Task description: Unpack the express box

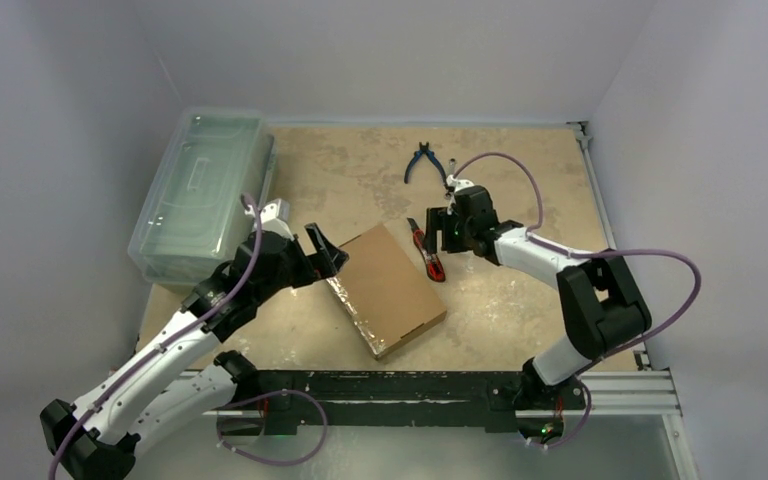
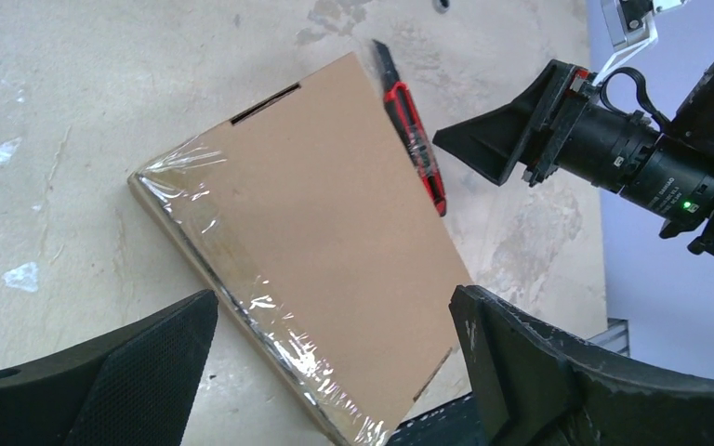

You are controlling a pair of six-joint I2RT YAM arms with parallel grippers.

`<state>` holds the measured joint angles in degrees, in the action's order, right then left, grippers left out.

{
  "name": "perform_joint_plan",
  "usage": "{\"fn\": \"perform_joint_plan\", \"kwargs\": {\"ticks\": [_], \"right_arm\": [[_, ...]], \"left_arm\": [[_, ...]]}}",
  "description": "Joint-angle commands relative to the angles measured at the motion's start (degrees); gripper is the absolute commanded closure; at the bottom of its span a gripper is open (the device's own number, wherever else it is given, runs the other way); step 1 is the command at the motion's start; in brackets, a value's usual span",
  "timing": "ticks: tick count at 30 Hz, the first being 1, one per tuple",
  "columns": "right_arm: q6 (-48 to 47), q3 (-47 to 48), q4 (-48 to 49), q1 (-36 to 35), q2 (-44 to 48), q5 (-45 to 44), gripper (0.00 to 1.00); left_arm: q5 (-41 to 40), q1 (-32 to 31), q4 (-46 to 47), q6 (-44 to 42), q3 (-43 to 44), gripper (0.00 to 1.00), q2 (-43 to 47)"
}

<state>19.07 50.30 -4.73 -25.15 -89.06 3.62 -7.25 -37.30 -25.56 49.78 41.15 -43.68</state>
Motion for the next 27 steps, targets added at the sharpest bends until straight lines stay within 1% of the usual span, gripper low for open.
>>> {"fn": "perform_joint_plan", "kwargs": {"ticks": [1, 2, 6, 9, 12, 17, 20, 22, 25, 27], "right_arm": [[-2.45, -0.54, 1.53, -1.97, -1.56, -3.36, 0.23], [-2.66, -0.25, 1.65, -2.85, -1.98, -3.43, 0.23], [-3.11, 1.62, -0.02, -6.74, -4.07, -9.29, 0.22], [-2.74, 1.56, 0.45, -7.84, -5.45, -11.30, 0.22], [-2.46, 1.42, 0.15, -7.99, -6.26, -13.07, 0.27], [-2.37, -0.07, 1.55, -8.13, -5.86, -14.86, 0.43], [-2.38, -1.88, 4.20, -8.10, -5.09, -15.15, 0.47], [-2.37, -1.55, 3.73, -8.08, -5.32, -15.10, 0.47], [-2.46, -1.66, 4.49, -8.08, -5.98, -14.72, 0.37], [-2.48, -0.58, 3.31, -8.08, -7.16, -14.89, 0.36]], "left_arm": [[-0.93, -0.05, -2.62, -2.20, 3.01, 0.01, -0.72], [-0.85, -0.05, -2.68, -2.20, 2.88, 0.01, -0.52], [-0.99, 0.00, -3.10, -1.58, 2.71, 0.01, 0.39], [-0.85, 0.00, -2.53, -1.32, 1.86, 0.01, 0.61], [-0.29, -0.05, -2.64, -0.70, 1.91, 0.01, 0.36], [-0.48, -0.03, -2.87, -0.53, 1.91, 0.01, 0.35], [-0.39, -0.03, -2.92, -0.93, 2.25, 0.01, 0.09], [-0.57, -0.02, -3.44, -0.84, 2.87, 0.01, -0.12], [0.09, 0.01, -2.94, -0.96, 3.36, 0.01, -0.44], [-0.03, -0.06, -2.75, -0.89, 3.48, 0.01, -0.52]]}}
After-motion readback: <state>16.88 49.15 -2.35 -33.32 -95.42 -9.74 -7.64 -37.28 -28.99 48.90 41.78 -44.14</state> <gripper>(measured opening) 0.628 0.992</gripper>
